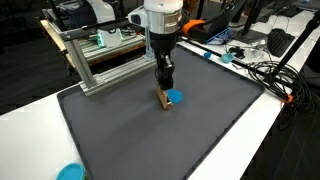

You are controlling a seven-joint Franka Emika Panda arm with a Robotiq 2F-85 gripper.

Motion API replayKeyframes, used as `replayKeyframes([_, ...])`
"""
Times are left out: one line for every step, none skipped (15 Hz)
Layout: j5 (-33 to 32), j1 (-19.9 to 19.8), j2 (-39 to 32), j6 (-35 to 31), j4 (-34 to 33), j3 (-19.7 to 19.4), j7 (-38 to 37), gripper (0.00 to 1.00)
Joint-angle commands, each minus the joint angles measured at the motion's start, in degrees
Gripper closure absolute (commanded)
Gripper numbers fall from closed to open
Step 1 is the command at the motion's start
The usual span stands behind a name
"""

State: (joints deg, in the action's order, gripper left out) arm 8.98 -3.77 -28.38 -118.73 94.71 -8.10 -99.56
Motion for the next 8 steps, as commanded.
replayKeyframes([3.12,-0.07,9.21,-0.46,7.54,0.78,0.64,0.78])
replayKeyframes([3.73,0.1,11.26,0.13,8.77,1.1,0.9,0.78])
replayKeyframes([4.04,0.69,14.02,-0.04,10.51,1.29,-0.03,0.78])
replayKeyframes([4.0,1.25,16.42,0.24,11.93,1.45,-1.06,0.78])
replayKeyframes([2.81,2.4,18.97,0.4,13.65,1.13,-5.24,0.78])
replayKeyframes([1.63,3.31,21.1,0.14,15.21,0.97,-10.1,0.78])
replayKeyframes([0.78,4.01,23.0,-0.64,16.86,1.14,-14.96,0.78])
replayKeyframes([0.23,4.4,24.77,-0.66,18.44,1.69,-18.34,0.78])
